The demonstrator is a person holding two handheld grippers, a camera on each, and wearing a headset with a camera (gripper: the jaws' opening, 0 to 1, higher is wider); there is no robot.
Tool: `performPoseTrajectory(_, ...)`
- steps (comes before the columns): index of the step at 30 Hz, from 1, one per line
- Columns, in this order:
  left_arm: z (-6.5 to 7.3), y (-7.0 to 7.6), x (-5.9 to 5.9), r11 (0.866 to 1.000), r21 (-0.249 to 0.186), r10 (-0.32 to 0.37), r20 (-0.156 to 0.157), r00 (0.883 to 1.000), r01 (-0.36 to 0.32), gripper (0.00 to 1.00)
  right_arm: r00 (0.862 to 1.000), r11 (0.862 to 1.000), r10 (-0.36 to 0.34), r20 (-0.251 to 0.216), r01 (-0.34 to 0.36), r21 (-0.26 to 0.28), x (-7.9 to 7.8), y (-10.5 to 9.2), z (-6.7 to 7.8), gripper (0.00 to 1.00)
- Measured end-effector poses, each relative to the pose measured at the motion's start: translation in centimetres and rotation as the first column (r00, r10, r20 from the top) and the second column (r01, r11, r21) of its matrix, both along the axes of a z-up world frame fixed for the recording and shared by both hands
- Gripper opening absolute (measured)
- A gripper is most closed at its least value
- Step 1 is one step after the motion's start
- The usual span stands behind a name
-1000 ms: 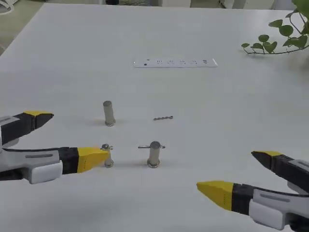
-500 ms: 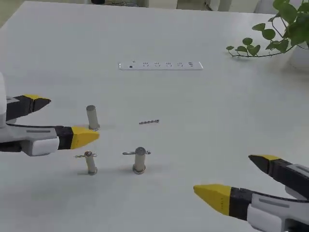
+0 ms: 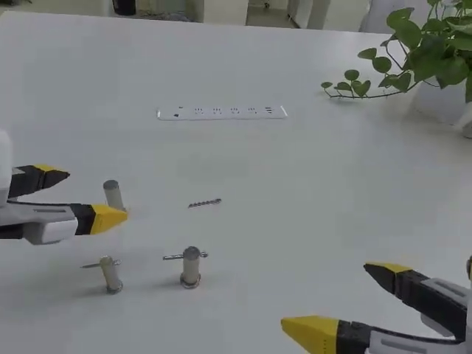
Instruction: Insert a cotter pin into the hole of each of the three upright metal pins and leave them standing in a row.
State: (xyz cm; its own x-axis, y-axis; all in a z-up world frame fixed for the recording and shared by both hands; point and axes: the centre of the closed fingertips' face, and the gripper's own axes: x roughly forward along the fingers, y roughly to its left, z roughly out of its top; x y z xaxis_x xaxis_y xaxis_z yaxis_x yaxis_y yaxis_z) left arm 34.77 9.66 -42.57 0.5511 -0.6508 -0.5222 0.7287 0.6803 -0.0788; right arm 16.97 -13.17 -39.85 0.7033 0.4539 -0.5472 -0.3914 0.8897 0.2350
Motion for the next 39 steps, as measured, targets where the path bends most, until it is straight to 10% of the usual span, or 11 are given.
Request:
performPoseTrajectory(13,-2.3,-1.0,2.3,1.000,0.023,-0.009,0.000,1.000,0.009,0.50,1.000,1.000,-0.017,-0.009,0.017,-0.006,-0.1,-0.6,0.1,0.87)
performPoseTrajectory(39,-3.9,-1.9,2.6,0.996,0.044,-0.076,-0.009,0.997,0.077,0.14,0.999,1.000,-0.028,-0.021,0.027,-0.013,-0.4,-0.8,0.0,0.86)
